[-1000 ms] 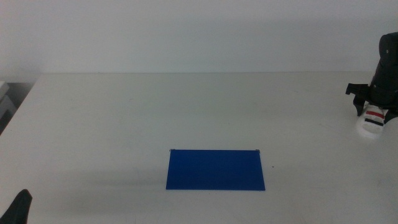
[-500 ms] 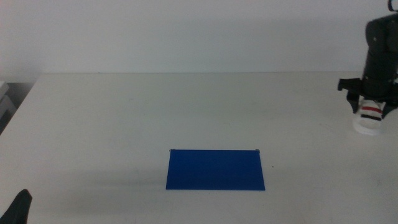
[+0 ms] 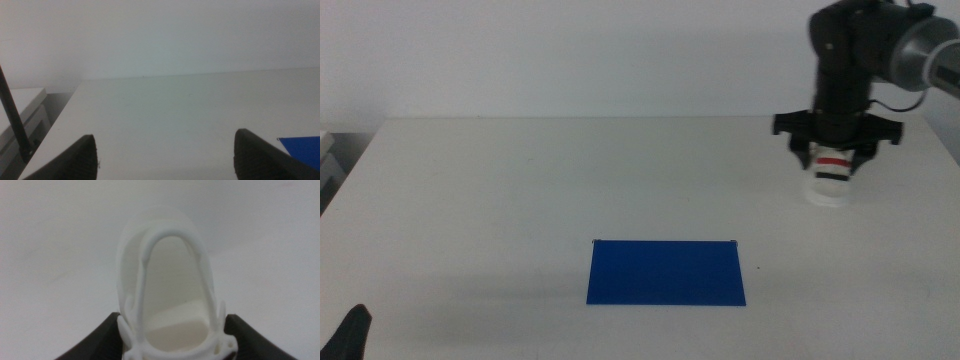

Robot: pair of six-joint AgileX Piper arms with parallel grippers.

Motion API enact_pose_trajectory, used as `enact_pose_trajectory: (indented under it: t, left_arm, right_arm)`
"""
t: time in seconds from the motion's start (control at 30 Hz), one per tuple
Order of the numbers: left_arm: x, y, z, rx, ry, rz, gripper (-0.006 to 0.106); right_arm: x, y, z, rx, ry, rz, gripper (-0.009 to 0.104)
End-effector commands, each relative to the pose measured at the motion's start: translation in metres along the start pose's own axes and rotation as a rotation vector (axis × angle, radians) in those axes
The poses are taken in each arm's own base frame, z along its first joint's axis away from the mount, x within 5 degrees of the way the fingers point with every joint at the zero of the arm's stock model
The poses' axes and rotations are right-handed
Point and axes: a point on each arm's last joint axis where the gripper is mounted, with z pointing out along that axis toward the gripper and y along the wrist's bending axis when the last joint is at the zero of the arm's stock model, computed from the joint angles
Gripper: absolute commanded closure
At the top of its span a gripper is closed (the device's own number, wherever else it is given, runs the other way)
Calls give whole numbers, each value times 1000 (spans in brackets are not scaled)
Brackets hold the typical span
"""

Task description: Use one arm to grab the shoe from the table and place it on the mat.

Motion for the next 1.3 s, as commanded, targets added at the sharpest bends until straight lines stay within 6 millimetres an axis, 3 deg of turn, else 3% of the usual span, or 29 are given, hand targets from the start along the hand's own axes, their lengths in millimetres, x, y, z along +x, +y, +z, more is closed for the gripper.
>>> enact_pose_trajectory:
  t: [0.0, 0.33, 0.63, 0.93, 1.27]
  left_arm:
    - [-6, 0, -1, -1, -89, -14, 7]
    - [-6, 0, -1, -1, -89, -14, 7]
    - [-6, 0, -1, -1, -89, -14, 7]
    - [-6, 0, -1, -1, -89, -14, 7]
    - [-6, 0, -1, -1, -89, -14, 7]
  right_arm:
    - [8, 2, -50, -13, -60, 3, 99]
    - [69, 68, -79, -125, -42, -68, 99]
    - [117, 105, -93, -172, -29, -79, 99]
    - [147, 126, -89, -166, -2, -100, 99]
    - [147, 126, -90, -168, 7, 35, 99]
